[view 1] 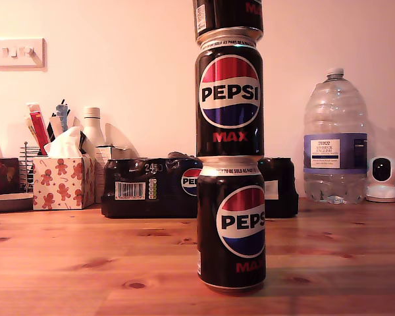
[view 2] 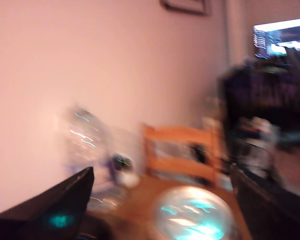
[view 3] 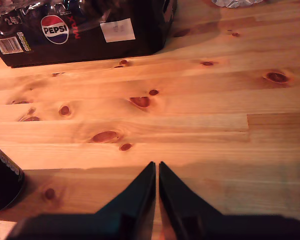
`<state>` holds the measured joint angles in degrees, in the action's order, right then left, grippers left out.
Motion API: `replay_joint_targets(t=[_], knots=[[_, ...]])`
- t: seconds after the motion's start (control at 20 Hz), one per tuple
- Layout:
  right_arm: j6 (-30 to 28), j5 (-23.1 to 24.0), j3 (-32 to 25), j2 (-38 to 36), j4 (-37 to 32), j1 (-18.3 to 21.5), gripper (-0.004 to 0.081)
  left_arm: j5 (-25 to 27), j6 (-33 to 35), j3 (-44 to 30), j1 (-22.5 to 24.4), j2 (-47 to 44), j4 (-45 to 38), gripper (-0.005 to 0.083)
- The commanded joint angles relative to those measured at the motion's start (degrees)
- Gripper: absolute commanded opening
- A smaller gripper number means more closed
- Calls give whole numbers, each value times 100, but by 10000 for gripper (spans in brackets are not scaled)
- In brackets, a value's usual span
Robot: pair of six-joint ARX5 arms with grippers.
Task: Stack up the Pepsi cans on top of each other
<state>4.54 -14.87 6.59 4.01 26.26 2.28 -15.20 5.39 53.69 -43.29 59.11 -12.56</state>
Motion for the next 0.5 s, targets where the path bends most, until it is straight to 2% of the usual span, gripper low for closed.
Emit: replay_joint_targets(t=[0.0,0.05,0.2,0.25,0.45], knots=[[15,-15,-101,4,-20,37,-12,168,90,70,66,-155,7,673],[15,-17,-101,4,-17,37,-12,245,92,70,94,-245,24,569],[15,-15,-101,4,-17,37,-12,271,111,70,232,-490,122,89],[15,-15,-101,4,-17,37,-12,278,111,70,293,-546,146,-18],[15,-15,-101,4,-20,37,-12,470,111,70,533,-662,682,-17]])
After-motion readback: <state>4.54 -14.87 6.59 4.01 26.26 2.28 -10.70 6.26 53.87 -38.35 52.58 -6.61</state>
